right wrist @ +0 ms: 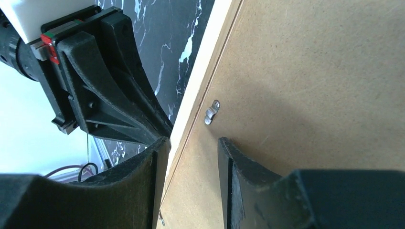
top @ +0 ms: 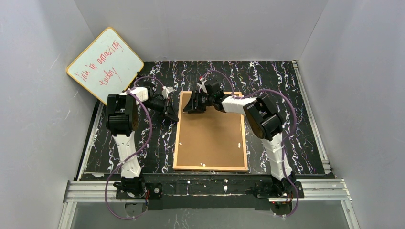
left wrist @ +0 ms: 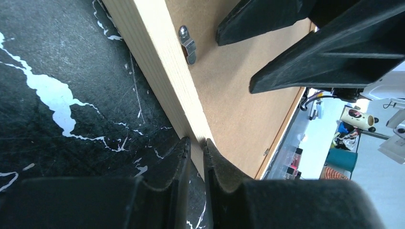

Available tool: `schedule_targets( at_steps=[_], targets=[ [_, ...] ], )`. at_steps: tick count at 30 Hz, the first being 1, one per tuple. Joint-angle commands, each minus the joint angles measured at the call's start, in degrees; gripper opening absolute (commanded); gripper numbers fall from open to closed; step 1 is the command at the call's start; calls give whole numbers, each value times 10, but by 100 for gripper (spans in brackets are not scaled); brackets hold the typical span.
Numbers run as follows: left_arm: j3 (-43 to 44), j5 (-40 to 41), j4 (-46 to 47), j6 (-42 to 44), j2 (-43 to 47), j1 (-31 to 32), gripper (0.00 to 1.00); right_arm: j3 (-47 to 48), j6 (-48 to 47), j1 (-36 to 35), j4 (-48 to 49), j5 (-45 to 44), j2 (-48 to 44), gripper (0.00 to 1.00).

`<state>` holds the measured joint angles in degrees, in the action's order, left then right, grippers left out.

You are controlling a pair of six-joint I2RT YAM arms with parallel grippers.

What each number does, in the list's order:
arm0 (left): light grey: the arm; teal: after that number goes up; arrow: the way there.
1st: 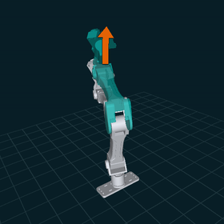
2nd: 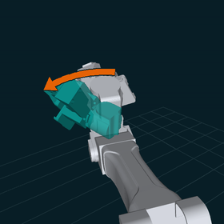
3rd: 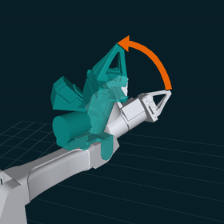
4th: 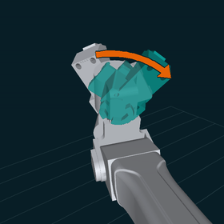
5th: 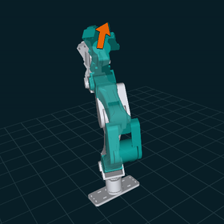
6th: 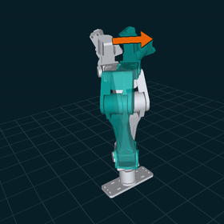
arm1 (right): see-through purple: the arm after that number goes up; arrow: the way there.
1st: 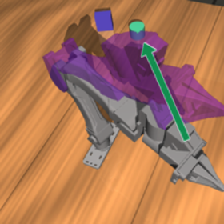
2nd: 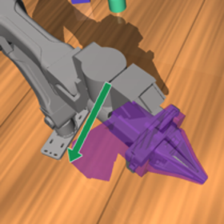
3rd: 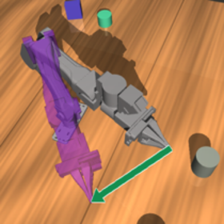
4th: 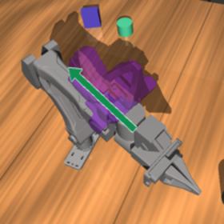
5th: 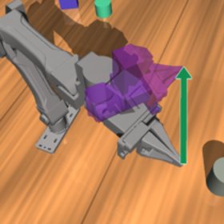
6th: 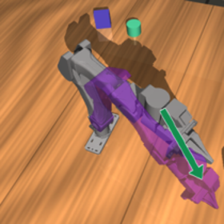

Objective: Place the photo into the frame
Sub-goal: Install the photo frame at the center of the board.

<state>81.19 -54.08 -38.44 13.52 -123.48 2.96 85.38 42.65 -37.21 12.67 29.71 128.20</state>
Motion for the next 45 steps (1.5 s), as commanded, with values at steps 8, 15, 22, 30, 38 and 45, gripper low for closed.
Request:
schedule_targets(
  at_steps=[8, 15, 22, 30, 38, 45],
  targets=[
    [-34, 63, 14, 9, -17, 25, 9, 44, -6, -12, -29, -53, 24, 48],
    [-37, 64, 15, 12, -18, 25, 8, 59, -7, -14, -29, -49, 40, 47],
    [-39, 66, 14, 17, -15, 25, 8, 65, -1, -20, -22, -33, 48, 44],
    [-38, 69, 14, 19, -17, 26, 7, 75, -4, -27, -16, -15, 60, 43],
    [-39, 68, 14, 21, -19, 26, 7, 82, 3, -27, -16, -8, 69, 42],
    [-41, 72, 14, 24, -18, 25, 7, 79, 9, -27, -10, -15, 70, 42]
  ],
)
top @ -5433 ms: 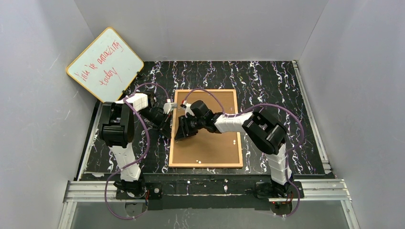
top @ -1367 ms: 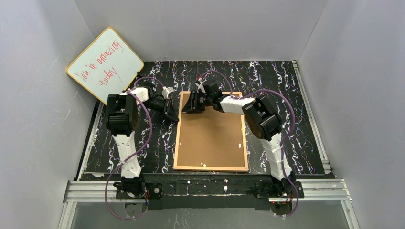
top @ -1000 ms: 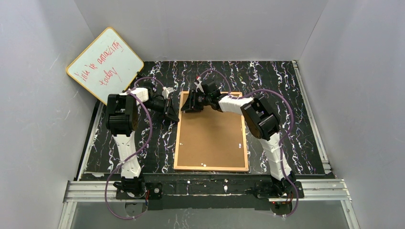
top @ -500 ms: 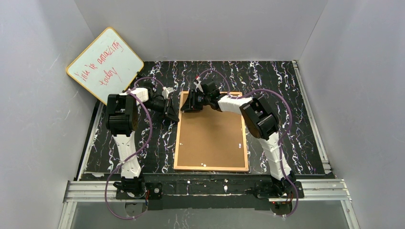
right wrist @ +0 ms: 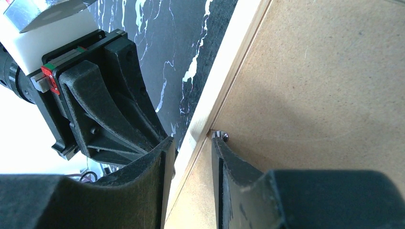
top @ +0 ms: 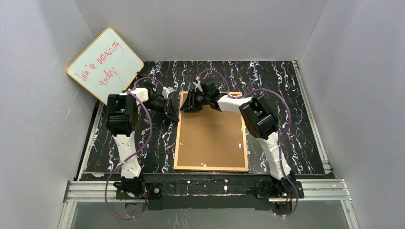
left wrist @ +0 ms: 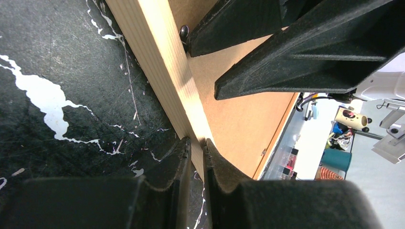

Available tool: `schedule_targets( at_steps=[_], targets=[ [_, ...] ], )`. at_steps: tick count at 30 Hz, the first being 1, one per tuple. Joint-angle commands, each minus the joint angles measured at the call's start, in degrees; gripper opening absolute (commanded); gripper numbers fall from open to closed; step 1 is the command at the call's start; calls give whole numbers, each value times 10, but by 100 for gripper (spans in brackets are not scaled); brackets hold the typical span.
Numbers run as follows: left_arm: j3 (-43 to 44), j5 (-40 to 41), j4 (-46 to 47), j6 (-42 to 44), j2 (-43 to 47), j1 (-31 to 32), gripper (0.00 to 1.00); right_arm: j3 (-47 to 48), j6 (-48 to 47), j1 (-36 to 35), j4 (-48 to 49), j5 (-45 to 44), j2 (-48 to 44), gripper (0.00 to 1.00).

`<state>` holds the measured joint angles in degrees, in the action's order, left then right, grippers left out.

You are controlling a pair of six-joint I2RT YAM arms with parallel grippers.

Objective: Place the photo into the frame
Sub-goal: Install the photo frame at the center of the board.

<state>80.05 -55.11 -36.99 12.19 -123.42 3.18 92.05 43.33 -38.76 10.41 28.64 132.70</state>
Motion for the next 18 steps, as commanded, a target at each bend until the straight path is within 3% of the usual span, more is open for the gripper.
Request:
schedule_targets(
  at_steps=[1, 18],
  targets=[
    [-30, 82, 0, 37, -20, 23, 7, 12, 4, -11, 13, -5, 26, 42],
    [-25, 86, -3, 43, -18, 24, 7, -20, 62, -14, 75, -17, 23, 42]
  ],
)
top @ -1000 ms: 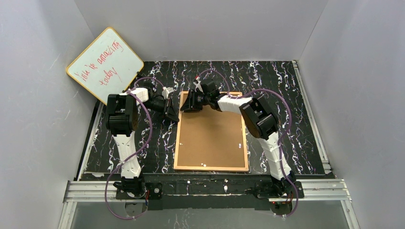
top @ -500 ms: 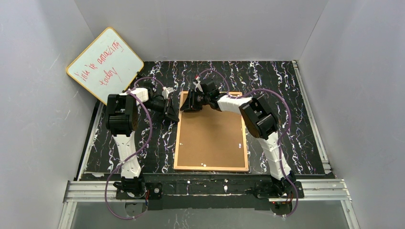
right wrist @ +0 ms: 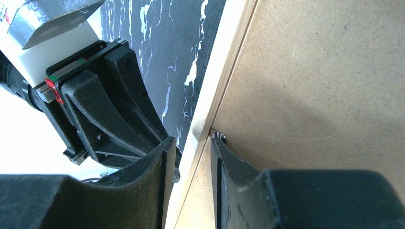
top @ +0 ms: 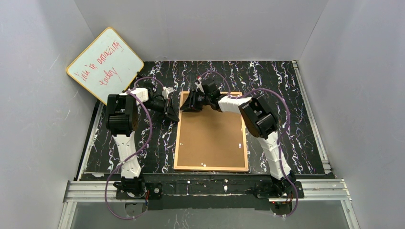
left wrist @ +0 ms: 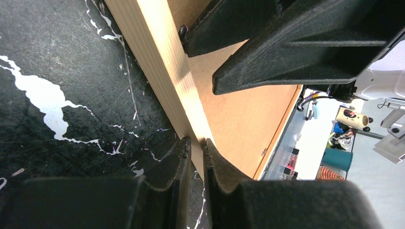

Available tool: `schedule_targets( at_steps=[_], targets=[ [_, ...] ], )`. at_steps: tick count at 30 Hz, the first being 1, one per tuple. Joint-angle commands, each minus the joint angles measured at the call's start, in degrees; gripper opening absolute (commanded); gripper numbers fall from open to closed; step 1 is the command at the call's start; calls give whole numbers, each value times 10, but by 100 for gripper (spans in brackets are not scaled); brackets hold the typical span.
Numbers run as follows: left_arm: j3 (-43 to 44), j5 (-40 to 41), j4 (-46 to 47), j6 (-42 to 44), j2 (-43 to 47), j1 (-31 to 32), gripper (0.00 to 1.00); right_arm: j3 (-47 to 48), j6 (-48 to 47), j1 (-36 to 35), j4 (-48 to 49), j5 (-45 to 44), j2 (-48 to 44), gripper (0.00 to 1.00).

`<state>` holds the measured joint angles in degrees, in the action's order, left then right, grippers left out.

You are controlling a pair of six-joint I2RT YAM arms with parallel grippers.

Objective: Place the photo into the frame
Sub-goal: Install the photo frame at the center of the board.

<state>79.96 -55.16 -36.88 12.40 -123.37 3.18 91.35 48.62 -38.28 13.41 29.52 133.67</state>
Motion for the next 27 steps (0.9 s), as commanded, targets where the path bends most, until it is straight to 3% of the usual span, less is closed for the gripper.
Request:
schedule_targets(
  at_steps=[1, 5, 9, 11, 20, 27],
  targets=[
    [-24, 85, -5, 41, -19, 24, 7, -16, 11, -18, 47, -28, 9, 41],
    [-24, 84, -8, 42, -16, 23, 6, -30, 41, -18, 78, -16, 2, 44],
    [-23, 86, -21, 59, -9, 23, 7, -40, 47, -10, 70, -11, -38, 59],
    [-20, 93, -28, 64, -11, 23, 7, -59, 41, -8, 66, -18, -65, 61],
    [-18, 94, -33, 63, -11, 22, 6, -95, 44, -12, 39, -31, -80, 59],
    [-17, 93, -33, 61, -11, 22, 6, -61, 39, -17, 31, -46, -41, 54]
  ],
)
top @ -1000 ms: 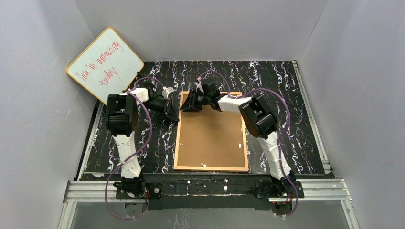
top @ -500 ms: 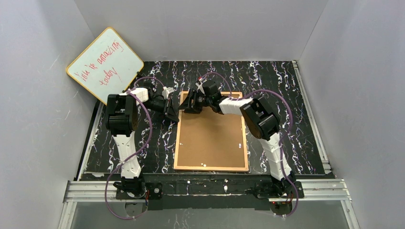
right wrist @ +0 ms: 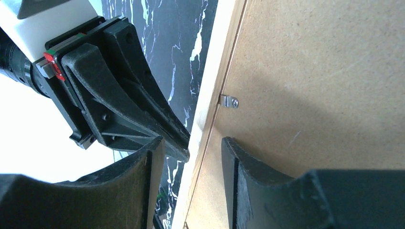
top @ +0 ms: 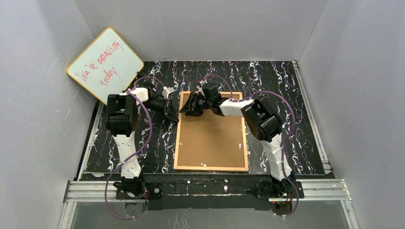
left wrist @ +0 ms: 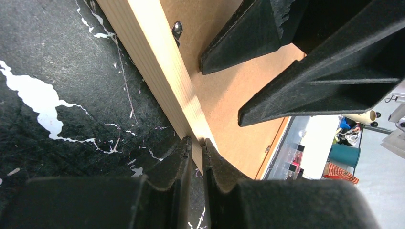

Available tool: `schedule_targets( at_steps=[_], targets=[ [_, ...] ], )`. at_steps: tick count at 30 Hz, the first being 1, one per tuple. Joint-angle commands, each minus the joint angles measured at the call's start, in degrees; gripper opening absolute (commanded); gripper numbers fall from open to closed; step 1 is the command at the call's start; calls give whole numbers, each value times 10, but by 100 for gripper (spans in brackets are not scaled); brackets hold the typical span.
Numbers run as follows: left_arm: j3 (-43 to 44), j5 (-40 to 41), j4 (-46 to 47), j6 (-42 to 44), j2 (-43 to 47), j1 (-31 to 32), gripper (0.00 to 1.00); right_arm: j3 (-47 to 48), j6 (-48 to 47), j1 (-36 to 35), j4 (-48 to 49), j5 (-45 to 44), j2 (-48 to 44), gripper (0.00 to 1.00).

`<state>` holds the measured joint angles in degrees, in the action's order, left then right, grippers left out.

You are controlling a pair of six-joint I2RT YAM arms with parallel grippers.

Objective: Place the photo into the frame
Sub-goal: Install the photo frame at the center of the board.

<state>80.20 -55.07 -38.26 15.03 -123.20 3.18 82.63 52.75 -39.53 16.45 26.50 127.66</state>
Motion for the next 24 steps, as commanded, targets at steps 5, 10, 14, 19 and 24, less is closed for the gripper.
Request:
schedule_targets(
  at_steps=[5, 10, 14, 19, 24],
  targets=[
    [-21, 90, -17, 35, -13, 22, 6, 54, 2, -5, -5, -19, 42, 52],
    [-23, 90, -17, 37, -12, 22, 6, 68, 3, -5, -5, -34, 55, 49],
    [-24, 93, -17, 40, -11, 22, 6, 72, 3, -6, -2, -40, 58, 47],
    [-26, 92, -18, 43, -7, 22, 6, 69, 7, -6, 4, -30, 58, 45],
    [-18, 96, -41, 61, -6, 22, 6, 47, 24, -4, 24, 7, 14, 50]
  ],
)
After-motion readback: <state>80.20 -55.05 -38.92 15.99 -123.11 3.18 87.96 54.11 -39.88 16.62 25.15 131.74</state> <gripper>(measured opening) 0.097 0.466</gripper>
